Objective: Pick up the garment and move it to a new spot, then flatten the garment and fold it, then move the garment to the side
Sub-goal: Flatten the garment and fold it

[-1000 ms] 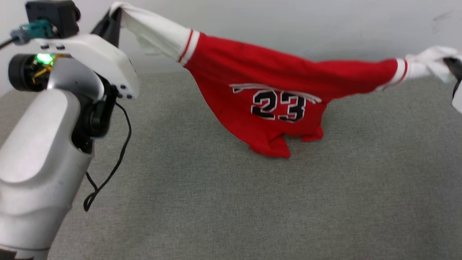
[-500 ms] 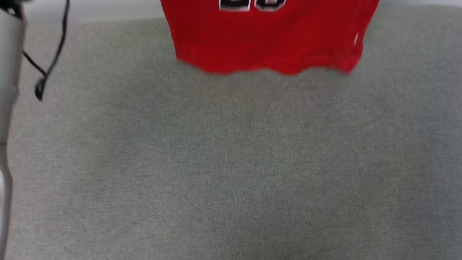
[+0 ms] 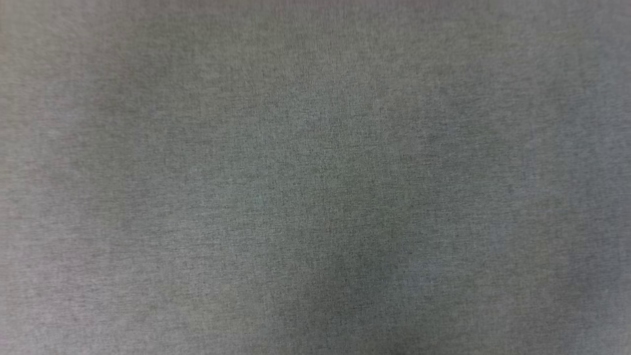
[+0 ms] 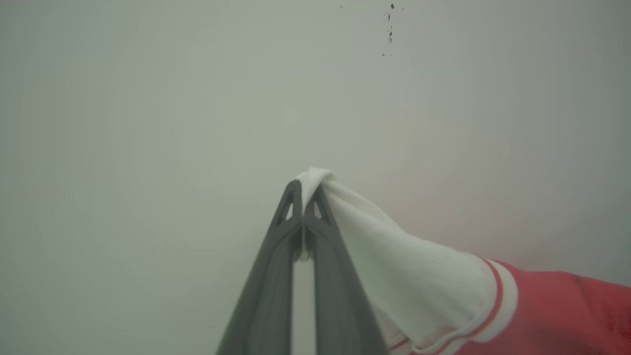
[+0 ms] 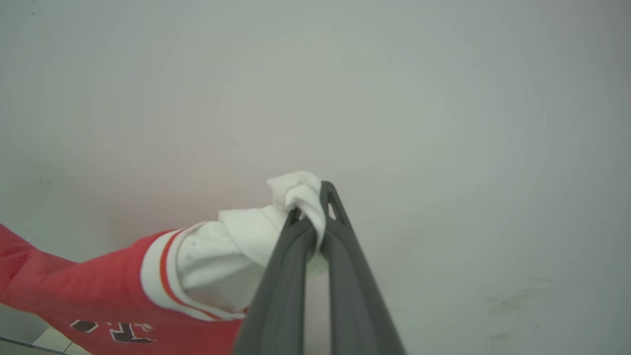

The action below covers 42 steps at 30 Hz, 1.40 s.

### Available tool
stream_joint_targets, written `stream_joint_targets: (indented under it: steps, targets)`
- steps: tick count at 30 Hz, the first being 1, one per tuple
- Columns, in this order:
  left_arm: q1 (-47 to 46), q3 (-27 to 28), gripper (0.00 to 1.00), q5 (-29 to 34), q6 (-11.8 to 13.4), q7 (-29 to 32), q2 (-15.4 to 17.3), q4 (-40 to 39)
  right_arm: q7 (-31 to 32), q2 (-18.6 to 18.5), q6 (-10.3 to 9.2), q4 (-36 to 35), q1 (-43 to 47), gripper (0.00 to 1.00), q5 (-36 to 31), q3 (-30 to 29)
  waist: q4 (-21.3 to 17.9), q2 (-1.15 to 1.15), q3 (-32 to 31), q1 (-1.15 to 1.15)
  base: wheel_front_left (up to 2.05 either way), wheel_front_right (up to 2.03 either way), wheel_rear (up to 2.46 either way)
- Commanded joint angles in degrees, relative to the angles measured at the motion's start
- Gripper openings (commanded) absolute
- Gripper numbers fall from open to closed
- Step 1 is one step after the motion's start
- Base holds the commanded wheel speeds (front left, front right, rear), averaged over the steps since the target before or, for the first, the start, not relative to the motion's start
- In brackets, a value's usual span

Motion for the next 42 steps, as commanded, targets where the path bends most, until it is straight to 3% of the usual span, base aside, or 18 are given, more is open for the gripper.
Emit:
stream_joint_targets:
  steps: [1,8,14,20,28,32,42]
  targets:
    - [-1.01,-0.05,0.00,-0.28,-0.43,-0.43,-0.71,0.97,-0.71,-0.18,-0.03,1.49,-1.67,0.00,0.90,1.46,-0.12,0.00,2.86,-0.01,0.00,0.00,0.00]
    - [-0.10,-0.51,0.00,-1.29,-2.60,-2.27,-2.51,6.14,-3.47,-0.26,-0.04,7.85,-2.96,0.00,5.03,7.65,0.05,0.00,6.71,-0.01,0.00,0.00,0.00]
    - [4.15,-0.07,0.00,-3.81,-4.98,-5.31,-5.27,11.39,-5.75,-0.22,-0.04,12.79,1.00,0.00,8.79,12.49,1.30,0.00,5.24,-0.01,0.00,0.00,0.00]
    - [13.67,0.61,0.00,-6.84,-8.14,-8.08,-7.83,16.48,-7.48,-0.04,-0.04,14.51,10.37,0.00,13.73,17.79,2.38,0.00,-2.12,-0.01,0.00,0.00,0.00]
    - [30.90,2.11,0.00,-10.08,-10.34,-10.50,-9.55,18.59,-8.42,-2.65,-0.03,10.07,29.49,0.00,22.35,22.99,3.29,0.00,-15.06,-0.01,0.00,0.00,0.00]
    - [41.24,3.89,0.00,-10.85,-10.18,-10.85,-8.68,16.75,-8.99,-4.34,-0.04,7.54,39.71,0.00,23.40,25.21,2.87,0.00,-21.46,-0.01,0.00,0.00,0.00]
    - [70.63,7.55,0.00,-7.96,-4.43,-10.90,-6.64,-0.23,-10.33,-7.85,-0.04,-1.66,63.09,0.00,23.77,23.99,3.20,0.00,-32.19,-0.01,0.00,0.00,0.00]
